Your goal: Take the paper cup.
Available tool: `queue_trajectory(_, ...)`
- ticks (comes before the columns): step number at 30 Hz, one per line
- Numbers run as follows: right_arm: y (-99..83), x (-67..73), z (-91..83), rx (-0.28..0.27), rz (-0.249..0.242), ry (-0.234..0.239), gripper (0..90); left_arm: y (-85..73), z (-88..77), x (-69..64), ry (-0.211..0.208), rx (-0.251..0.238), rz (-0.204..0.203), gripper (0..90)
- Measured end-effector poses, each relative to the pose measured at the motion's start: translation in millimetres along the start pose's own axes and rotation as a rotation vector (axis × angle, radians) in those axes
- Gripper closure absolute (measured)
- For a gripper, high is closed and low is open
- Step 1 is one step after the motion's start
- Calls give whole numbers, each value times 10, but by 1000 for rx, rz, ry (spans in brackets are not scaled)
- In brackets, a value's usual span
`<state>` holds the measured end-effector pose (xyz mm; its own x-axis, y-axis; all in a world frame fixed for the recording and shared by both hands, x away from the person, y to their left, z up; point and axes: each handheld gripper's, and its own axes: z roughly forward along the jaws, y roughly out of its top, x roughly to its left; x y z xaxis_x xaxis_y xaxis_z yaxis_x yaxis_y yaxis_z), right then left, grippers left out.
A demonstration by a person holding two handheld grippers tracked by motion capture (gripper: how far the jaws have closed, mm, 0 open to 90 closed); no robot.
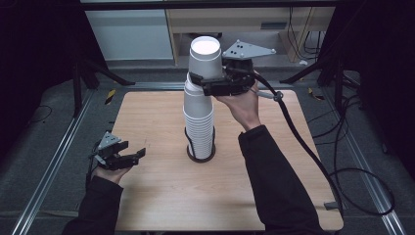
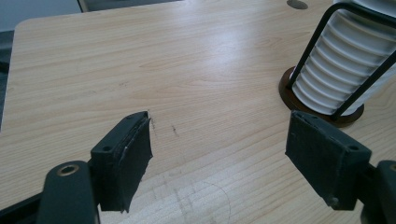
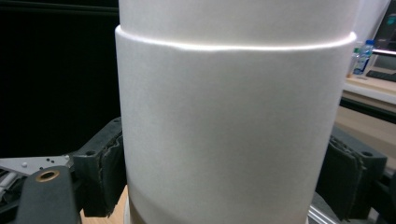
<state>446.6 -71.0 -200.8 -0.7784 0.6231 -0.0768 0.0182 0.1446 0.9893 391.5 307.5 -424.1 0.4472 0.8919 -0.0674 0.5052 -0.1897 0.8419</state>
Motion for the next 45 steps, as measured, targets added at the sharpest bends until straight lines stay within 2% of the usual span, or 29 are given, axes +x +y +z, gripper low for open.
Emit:
queue_trajectory(8,83,1,-287,11,-41,-17,168,17,-10,-24,-10,-1,4,215)
queue_trajectory(11,72,-11,-364,12,-46,-21,170,23,-15,-33,-13,-2,7,215)
queue_trajectory(12,46,-32,-461,14,-43,-18,172,28,-19,-41,-18,-5,8,215)
queue_trajectory(14,14,-52,-545,20,-39,-17,173,33,-17,-54,-22,-6,10,215)
queue_trajectory(17,-25,-63,-611,31,-41,-19,173,39,-19,-67,-28,-5,15,215)
queue_trajectory(18,-94,-69,-690,47,-46,-24,173,49,-25,-81,-36,-5,18,215)
queue_trajectory(21,-199,-89,-789,59,-40,-22,173,61,-34,-98,-42,-8,23,215)
queue_trajectory(28,-562,-148,-965,116,-22,5,172,110,-45,-195,-113,0,63,215)
queue_trajectory(36,-997,-144,-1081,205,-26,91,172,172,-57,-337,-185,4,116,215)
queue_trajectory(45,-1266,-60,-1072,269,-42,179,172,233,-47,-499,-275,11,170,213)
